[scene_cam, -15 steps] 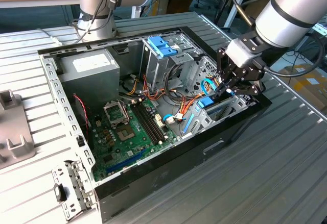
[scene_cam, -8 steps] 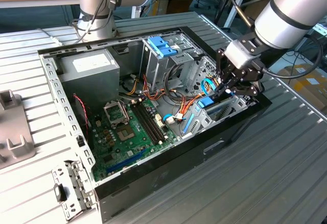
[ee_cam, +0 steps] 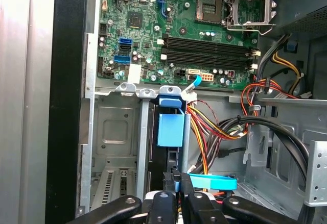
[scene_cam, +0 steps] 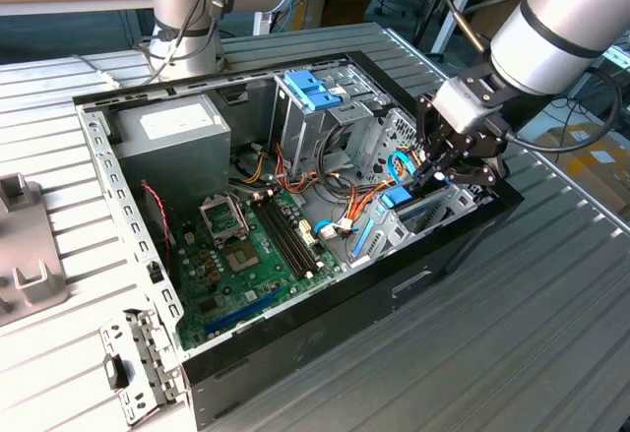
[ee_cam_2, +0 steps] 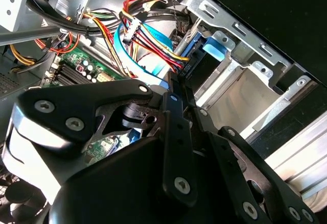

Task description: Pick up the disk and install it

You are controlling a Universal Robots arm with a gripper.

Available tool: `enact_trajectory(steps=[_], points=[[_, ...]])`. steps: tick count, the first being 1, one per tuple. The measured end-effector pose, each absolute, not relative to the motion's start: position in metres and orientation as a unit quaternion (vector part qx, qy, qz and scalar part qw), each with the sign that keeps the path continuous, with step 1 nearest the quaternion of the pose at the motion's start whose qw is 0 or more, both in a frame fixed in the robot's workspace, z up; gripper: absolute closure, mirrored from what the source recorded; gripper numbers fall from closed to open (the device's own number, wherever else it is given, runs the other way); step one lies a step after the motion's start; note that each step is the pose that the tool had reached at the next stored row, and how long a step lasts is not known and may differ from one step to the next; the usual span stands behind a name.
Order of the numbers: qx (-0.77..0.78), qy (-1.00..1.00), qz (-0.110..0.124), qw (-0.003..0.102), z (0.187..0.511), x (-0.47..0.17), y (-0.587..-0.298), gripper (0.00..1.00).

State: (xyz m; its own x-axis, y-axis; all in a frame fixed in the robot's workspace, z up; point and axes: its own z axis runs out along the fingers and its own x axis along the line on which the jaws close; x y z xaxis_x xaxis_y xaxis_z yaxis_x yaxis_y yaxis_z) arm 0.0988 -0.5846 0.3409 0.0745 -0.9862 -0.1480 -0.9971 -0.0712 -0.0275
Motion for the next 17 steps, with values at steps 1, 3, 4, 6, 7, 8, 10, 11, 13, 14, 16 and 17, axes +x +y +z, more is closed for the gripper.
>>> enact_trajectory(steps=[1, 3, 4, 6, 7, 8, 10, 11, 13, 14, 16, 17], points=[[-0.73, 0.679, 0.045, 0.061, 0.341, 0.099, -0.585, 0.84], [-0.73, 0.679, 0.045, 0.061, 0.341, 0.099, -0.585, 0.84], [-0.73, 0.679, 0.045, 0.061, 0.341, 0.099, -0.585, 0.84], [-0.73, 0.679, 0.046, 0.061, 0.34, 0.099, -0.585, 0.83], [-0.73, 0.679, 0.045, 0.061, 0.34, 0.099, -0.585, 0.76], [-0.73, 0.679, 0.045, 0.061, 0.341, 0.099, -0.585, 0.76], [-0.73, 0.679, 0.046, 0.061, 0.342, 0.099, -0.585, 0.76], [-0.73, 0.679, 0.046, 0.062, 0.344, 0.099, -0.585, 0.76], [-0.73, 0.679, 0.048, 0.064, 0.35, 0.099, -0.585, 0.76], [-0.73, 0.679, 0.049, 0.065, 0.352, 0.099, -0.585, 0.76], [-0.73, 0.678, 0.051, 0.067, 0.356, 0.099, -0.585, 0.76], [-0.73, 0.678, 0.052, 0.068, 0.357, 0.099, -0.585, 0.76]])
